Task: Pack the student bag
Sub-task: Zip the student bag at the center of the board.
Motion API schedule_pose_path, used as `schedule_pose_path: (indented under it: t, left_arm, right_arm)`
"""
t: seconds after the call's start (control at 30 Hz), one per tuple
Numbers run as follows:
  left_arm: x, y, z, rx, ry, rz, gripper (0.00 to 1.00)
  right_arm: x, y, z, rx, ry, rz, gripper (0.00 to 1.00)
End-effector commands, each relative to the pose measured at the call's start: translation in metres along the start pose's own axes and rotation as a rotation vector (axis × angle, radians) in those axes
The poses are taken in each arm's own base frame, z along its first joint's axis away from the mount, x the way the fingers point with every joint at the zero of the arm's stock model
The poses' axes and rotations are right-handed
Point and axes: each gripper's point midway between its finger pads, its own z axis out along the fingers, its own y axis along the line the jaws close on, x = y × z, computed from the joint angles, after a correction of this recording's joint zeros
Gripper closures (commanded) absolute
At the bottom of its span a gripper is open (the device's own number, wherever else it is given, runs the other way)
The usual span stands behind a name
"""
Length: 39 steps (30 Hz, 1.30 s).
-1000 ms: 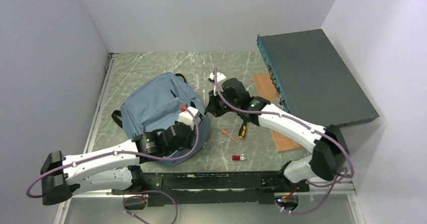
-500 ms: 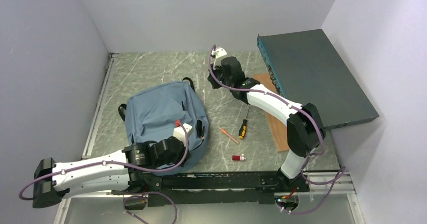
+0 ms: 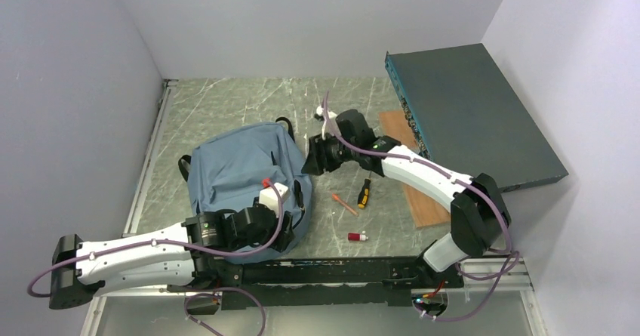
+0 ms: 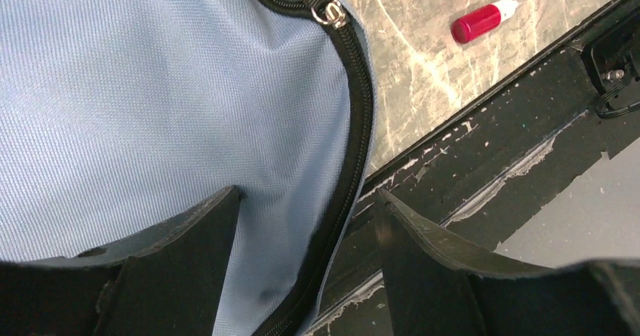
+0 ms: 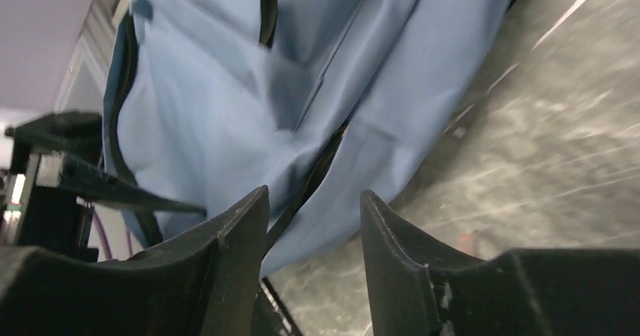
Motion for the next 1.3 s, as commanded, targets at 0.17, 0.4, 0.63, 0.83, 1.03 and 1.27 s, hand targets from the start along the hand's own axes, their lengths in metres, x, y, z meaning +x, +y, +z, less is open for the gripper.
schedule_pose_path:
  t: [0.17,0.4,0.63,0.83,1.03,1.27]
  left_arm:
    - [-0.019,-0.006,-0.002,-0.011,-0.046,0.009,0.34]
    - [-0.014,-0.002,-0.003,-0.003,-0.062,-0.047,0.35]
    - [-0.013,-0.002,-0.002,-0.005,-0.055,-0.042,0.36]
    - [-0.011,-0.003,-0.003,-0.001,-0.049,-0.045,0.36]
    - [-0.013,-0.002,-0.004,-0.006,-0.053,-0.047,0.36]
    - [-0.011,-0.002,-0.004,-0.003,-0.05,-0.056,0.35]
  right_arm:
    - [0.044,0.037,0.016,0.135,0.105,0.014,0.37]
    - [0.051,0.016,0.015,0.375,0.094,-0.011,0.46]
    - [0.058,0.03,0.024,0.38,0.117,-0.05,0.49]
    - [0.065,0.034,0.028,0.399,0.137,-0.071,0.46]
    - [0.075,0.031,0.029,0.477,0.16,-0.125,0.46]
    - [0.075,0.029,0.025,0.517,0.153,-0.156,0.58]
